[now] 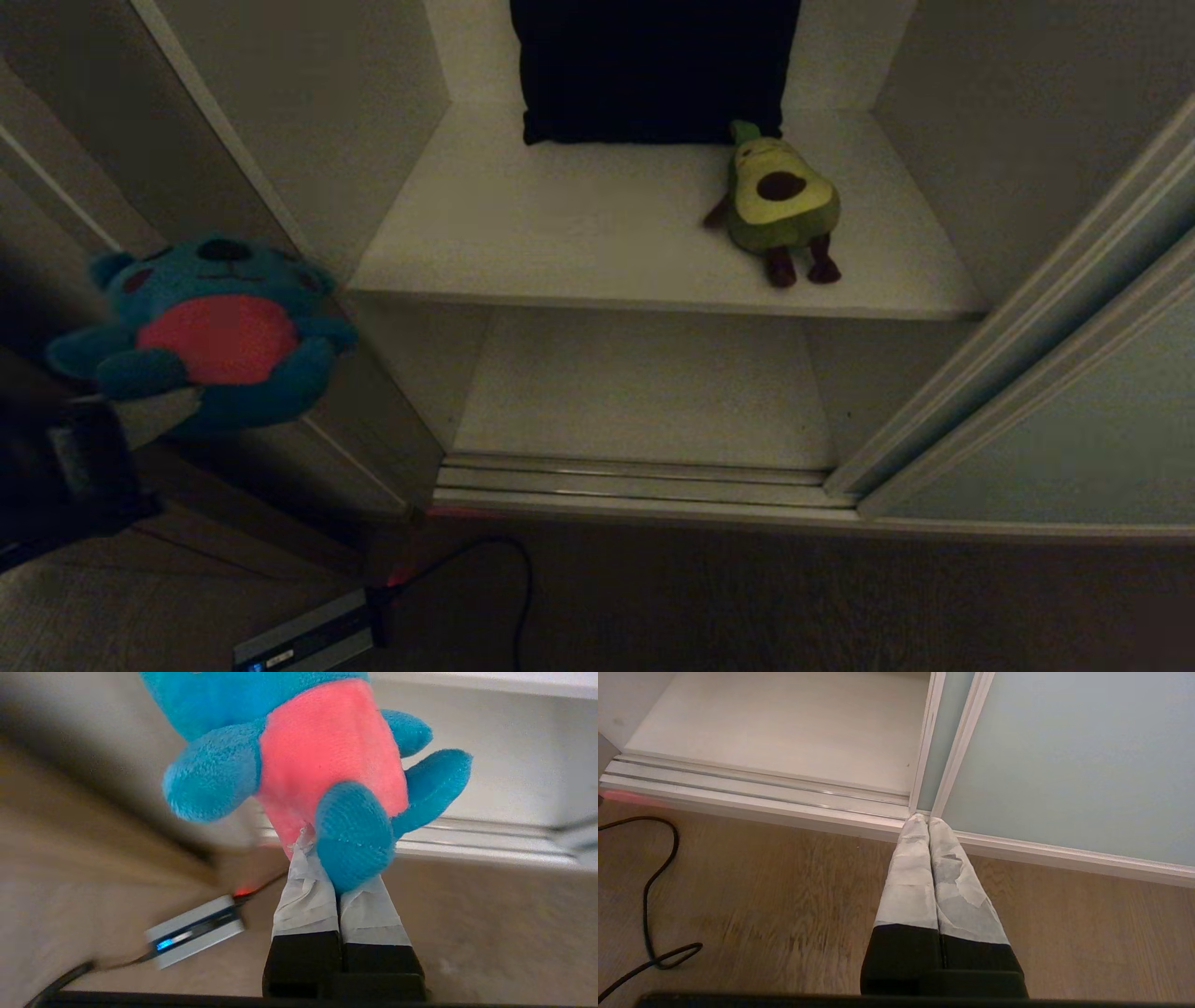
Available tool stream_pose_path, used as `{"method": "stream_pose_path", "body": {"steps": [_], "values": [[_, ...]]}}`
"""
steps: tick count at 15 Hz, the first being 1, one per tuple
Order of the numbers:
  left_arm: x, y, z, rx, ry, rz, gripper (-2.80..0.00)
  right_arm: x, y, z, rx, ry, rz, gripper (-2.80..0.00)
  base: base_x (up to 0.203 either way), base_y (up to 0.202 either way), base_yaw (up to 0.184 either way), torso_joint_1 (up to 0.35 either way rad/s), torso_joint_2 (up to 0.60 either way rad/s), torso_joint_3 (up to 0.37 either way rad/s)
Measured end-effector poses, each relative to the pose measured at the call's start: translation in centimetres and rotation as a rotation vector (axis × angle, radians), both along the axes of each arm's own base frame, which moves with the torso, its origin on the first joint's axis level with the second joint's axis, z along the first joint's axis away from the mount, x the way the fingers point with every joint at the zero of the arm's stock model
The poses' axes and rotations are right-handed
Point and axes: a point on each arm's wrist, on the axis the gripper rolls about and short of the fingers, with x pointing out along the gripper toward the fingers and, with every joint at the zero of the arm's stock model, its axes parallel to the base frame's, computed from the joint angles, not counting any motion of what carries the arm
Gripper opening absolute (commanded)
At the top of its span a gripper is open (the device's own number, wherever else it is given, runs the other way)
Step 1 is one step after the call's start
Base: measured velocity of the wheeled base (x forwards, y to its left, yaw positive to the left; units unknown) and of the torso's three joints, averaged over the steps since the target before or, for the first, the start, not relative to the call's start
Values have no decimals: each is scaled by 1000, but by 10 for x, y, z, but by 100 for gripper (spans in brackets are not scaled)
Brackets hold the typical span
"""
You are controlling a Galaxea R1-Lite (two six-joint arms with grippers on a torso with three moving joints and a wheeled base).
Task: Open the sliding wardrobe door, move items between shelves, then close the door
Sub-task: Place the blue doll on the lower shelf
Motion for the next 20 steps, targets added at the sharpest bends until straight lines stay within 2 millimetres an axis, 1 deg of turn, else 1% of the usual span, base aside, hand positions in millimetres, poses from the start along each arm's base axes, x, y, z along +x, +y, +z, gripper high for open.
{"method": "stream_pose_path", "body": {"steps": [3, 5, 8, 10, 12, 15, 20], "values": [[-35, 26, -23, 17, -40, 103, -280, 0, 0, 0, 0, 0, -1, -280, 0, 0, 0, 0, 0, 0], [-58, 38, -41, 37, -71, 170, -280, 0, 0, 0, 1, 0, 0, -280, 0, 0, 0, 0, 0, 0], [-87, 47, -74, 73, -102, 250, -280, 0, 0, 0, 0, 0, 0, -280, 0, 0, 0, 0, 0, 0], [-98, 49, -100, 94, -95, 312, -280, 0, 0, 0, 0, 0, 0, -280, 0, 0, 0, 0, 0, 0], [-106, 49, -115, 121, -103, 373, -280, 0, 0, 0, 0, 0, 0, -280, 0, 0, 0, 0, 0, 0], [-112, 47, -133, 184, -111, 346, -280, 0, 0, 0, 0, 0, 0, -280, 0, 0, 0, 0, 0, 0], [-120, 40, -180, 152, -97, 48, -280, 0, 0, 0, 0, 0, 0, -280, 0, 0, 0, 0, 0, 0]]}}
